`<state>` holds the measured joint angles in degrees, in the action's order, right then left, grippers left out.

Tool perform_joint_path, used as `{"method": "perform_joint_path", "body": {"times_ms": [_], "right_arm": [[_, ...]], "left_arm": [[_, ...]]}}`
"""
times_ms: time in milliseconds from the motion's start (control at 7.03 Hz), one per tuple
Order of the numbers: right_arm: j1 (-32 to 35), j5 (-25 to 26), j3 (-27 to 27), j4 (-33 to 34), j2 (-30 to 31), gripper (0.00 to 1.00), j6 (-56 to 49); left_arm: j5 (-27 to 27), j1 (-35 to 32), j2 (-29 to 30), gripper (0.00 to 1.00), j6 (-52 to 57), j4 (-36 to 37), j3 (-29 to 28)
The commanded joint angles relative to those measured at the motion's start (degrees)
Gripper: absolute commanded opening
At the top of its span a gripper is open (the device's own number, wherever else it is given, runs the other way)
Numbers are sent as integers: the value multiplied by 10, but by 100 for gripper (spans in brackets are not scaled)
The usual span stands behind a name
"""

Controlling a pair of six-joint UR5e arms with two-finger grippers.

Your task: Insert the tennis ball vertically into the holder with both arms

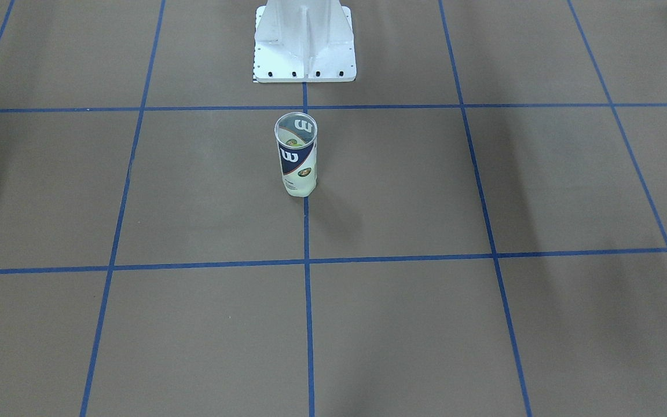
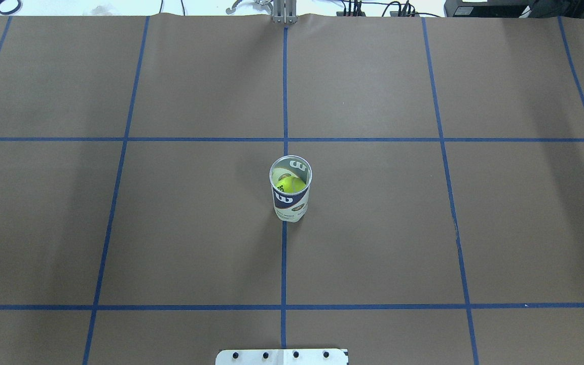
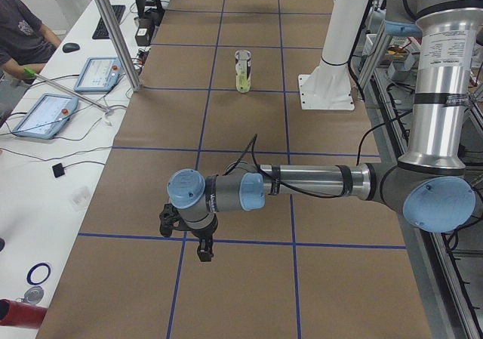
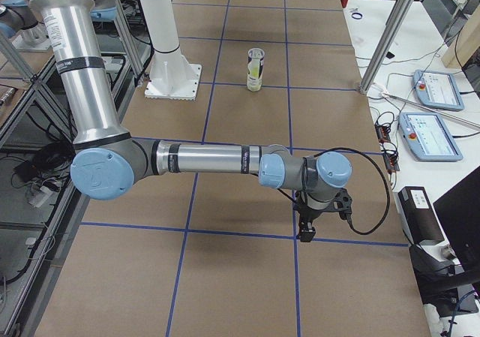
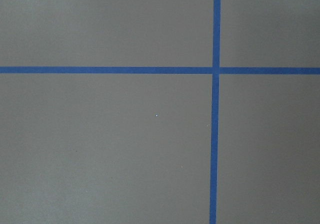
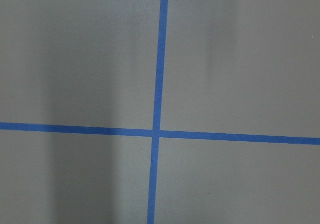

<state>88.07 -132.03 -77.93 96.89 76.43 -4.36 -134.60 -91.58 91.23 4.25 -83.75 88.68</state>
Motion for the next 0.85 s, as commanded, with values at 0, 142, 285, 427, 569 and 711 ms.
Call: {"method": "perform_joint_path", "body": {"times_ms": [0, 142, 285, 427, 569, 711], "right_arm": [[2, 0, -2, 14, 2, 100, -17], [5, 3, -3, 13, 6, 100, -45], [7, 4, -4, 14, 7, 100, -62], [6, 7, -6, 12, 7, 100, -62], [6, 7, -6, 12, 7, 100, -65], [6, 7, -6, 11, 7, 100, -68]], "left_arm": [[0, 0, 0, 100, 0, 0, 0], [-1, 0, -1, 100, 0, -4, -1], [-1, 0, -1, 100, 0, -4, -1], [0, 0, -1, 100, 2, -5, 1], [0, 0, -1, 100, 3, -6, -1], [0, 0, -3, 100, 7, -7, -1]]}}
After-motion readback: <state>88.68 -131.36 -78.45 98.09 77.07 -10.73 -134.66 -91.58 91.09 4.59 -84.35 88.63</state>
